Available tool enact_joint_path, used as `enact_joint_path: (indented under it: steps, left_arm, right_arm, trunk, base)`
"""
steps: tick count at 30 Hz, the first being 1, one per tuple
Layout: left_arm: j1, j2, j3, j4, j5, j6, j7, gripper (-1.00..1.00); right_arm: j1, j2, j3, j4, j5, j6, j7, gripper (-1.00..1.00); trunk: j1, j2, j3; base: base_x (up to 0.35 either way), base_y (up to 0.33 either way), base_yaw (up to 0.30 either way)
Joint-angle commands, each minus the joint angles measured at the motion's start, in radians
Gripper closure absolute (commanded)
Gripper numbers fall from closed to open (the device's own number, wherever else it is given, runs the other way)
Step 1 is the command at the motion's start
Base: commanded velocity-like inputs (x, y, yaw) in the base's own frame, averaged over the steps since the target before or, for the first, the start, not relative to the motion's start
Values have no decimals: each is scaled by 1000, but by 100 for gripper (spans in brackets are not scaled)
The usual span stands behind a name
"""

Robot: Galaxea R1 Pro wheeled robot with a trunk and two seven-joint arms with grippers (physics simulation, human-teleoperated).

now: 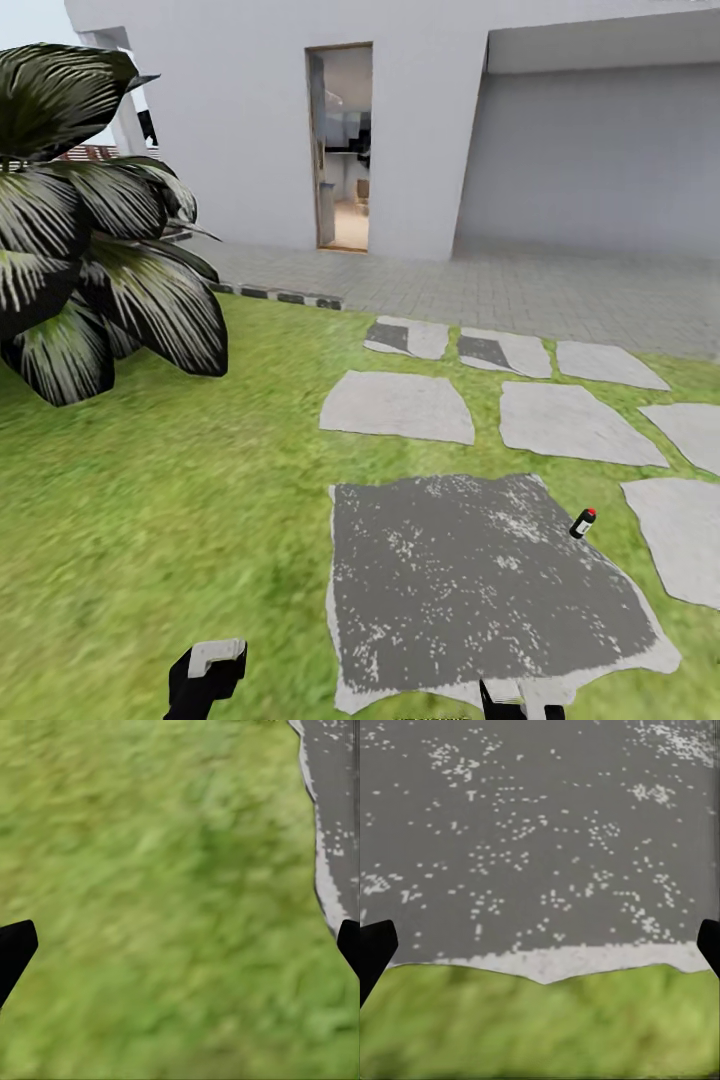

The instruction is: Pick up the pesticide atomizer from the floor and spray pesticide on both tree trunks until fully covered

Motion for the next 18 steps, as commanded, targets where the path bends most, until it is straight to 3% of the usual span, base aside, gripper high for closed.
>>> enact_joint_path:
  steps: [1,9,18]
  left_arm:
    - [0,0,0,0,0,0,0,-100]
    - [0,0,0,-1,0,0,0,-100]
    - [0,0,0,-1,1,0,0,-100]
  right_arm:
    - [0,0,0,0,0,0,0,-100]
    - [0,0,0,0,0,0,0,-100]
    - [0,0,0,0,0,0,0,-100]
  trunk:
    - [0,0,0]
    - [0,0,0]
    - [0,0,0]
  base:
    - [0,200,-264]
    - [0,156,-264]
    - [0,16,-264]
